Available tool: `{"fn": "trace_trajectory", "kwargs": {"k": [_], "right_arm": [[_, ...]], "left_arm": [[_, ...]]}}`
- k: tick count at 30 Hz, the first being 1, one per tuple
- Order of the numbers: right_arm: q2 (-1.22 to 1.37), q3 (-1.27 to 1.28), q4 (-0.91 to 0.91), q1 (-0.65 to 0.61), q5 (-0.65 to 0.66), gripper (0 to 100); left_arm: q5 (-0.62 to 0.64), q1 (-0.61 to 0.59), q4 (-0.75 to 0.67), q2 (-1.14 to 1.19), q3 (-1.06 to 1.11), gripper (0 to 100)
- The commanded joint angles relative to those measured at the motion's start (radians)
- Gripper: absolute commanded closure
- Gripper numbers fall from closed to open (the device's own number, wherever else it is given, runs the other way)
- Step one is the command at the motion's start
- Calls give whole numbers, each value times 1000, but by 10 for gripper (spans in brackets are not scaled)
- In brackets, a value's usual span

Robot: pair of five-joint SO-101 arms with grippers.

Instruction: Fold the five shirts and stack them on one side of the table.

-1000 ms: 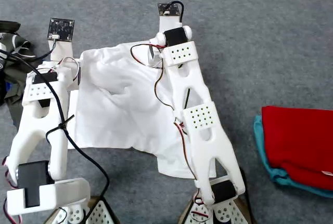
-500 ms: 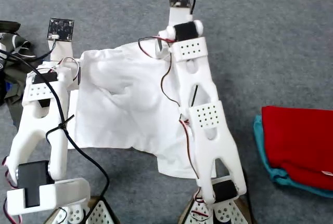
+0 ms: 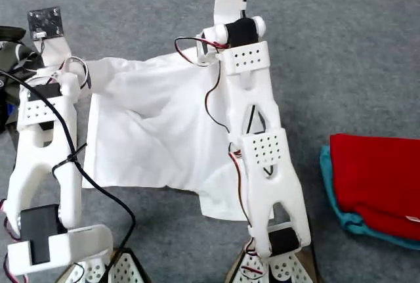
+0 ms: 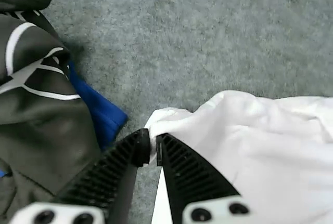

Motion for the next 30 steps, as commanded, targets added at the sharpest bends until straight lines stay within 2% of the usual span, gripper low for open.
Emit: {"fn": "trace_trajectory", "kwargs": {"k": [1,15,20,26,30], "right_arm": [[-10,45,-9,16,43,990],[82,64,-41,28,43,988],[84,65,-41,24,40,918],[131,70,-69,-8,43,992],[168,64,-71,-16,43,990]], "left_arm": [[12,3,20,-120,-29,981],[11,51,20,-291,107,981],[11,49,21,-317,110,981],[11,49,23,-335,112,981],[11,46,23,-335,112,981]]}}
